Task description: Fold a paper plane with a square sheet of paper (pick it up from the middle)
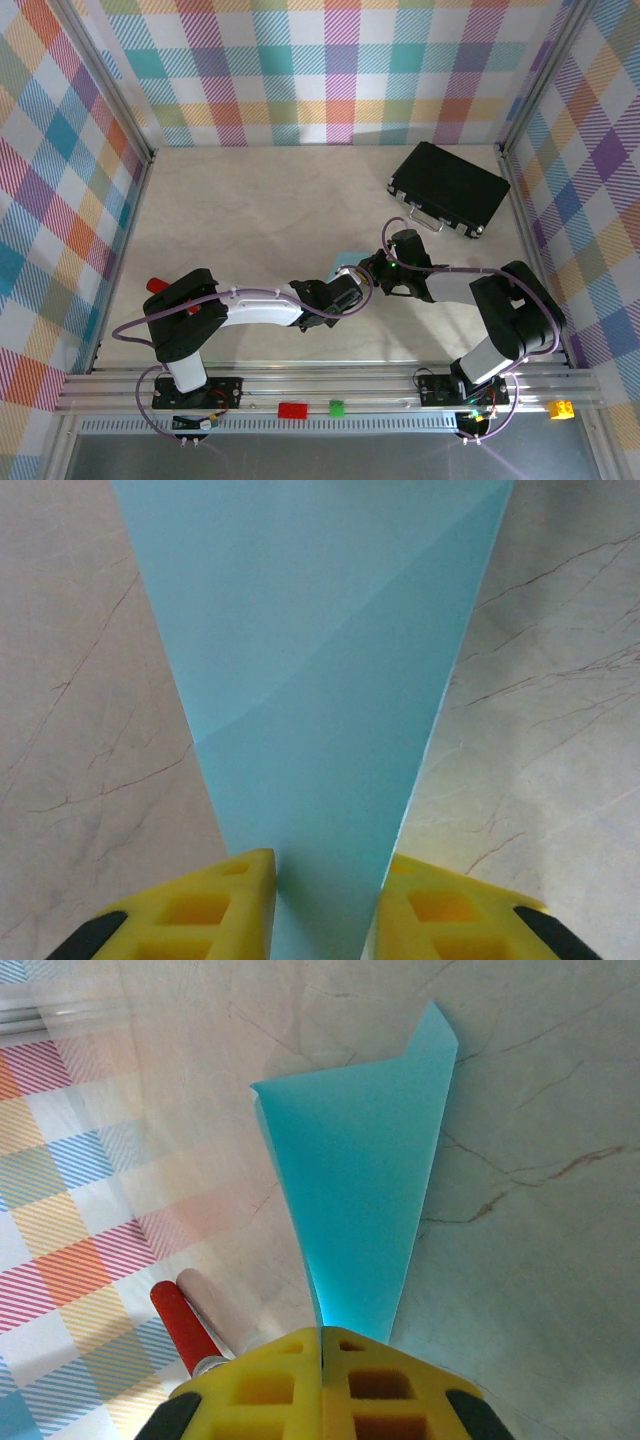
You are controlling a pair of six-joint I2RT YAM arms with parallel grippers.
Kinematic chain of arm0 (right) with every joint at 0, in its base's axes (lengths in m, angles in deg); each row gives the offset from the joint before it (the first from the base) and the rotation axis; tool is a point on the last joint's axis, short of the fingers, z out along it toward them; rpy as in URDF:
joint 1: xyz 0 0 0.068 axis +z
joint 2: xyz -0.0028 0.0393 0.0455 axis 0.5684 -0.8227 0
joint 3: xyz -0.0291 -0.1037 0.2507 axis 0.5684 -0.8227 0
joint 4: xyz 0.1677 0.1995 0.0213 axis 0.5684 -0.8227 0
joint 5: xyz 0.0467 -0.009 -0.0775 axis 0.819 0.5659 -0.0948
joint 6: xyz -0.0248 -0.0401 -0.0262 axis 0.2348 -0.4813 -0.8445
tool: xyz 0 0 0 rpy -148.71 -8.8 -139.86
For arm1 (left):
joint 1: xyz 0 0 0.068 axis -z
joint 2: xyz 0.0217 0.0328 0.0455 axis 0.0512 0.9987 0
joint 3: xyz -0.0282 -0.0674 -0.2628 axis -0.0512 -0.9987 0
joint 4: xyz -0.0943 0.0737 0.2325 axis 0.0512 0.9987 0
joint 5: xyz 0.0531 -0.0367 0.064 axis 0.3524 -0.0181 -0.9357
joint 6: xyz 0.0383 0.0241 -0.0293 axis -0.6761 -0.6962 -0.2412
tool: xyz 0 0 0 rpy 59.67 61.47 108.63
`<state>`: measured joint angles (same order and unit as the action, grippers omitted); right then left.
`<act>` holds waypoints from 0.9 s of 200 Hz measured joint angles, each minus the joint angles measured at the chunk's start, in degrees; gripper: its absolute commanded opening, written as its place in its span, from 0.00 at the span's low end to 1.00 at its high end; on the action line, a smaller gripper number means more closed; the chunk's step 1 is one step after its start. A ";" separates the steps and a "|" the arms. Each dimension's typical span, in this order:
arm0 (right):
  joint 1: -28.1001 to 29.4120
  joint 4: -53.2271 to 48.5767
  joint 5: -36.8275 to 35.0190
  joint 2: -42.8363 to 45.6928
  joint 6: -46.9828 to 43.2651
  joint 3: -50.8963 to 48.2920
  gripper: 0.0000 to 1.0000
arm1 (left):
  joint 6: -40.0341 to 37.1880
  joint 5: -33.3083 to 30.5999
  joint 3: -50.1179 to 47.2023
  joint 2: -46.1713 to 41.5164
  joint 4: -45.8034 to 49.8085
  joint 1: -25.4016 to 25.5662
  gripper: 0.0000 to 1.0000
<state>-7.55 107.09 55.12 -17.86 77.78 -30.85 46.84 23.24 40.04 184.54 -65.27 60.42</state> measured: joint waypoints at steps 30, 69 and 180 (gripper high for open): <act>0.00 0.00 0.00 -0.26 0.02 0.00 0.00 | 0.02 0.00 0.00 0.00 -0.04 0.00 0.30; 0.00 0.02 0.00 -0.68 0.02 0.00 0.00 | 0.04 0.15 0.00 0.00 -0.22 0.00 0.27; 0.00 0.00 0.00 -0.72 0.00 0.00 0.10 | 0.02 0.13 0.00 0.00 -0.26 0.00 0.09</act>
<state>-7.55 107.09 55.12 -18.58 77.78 -30.85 46.86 23.37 40.04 184.54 -65.54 60.42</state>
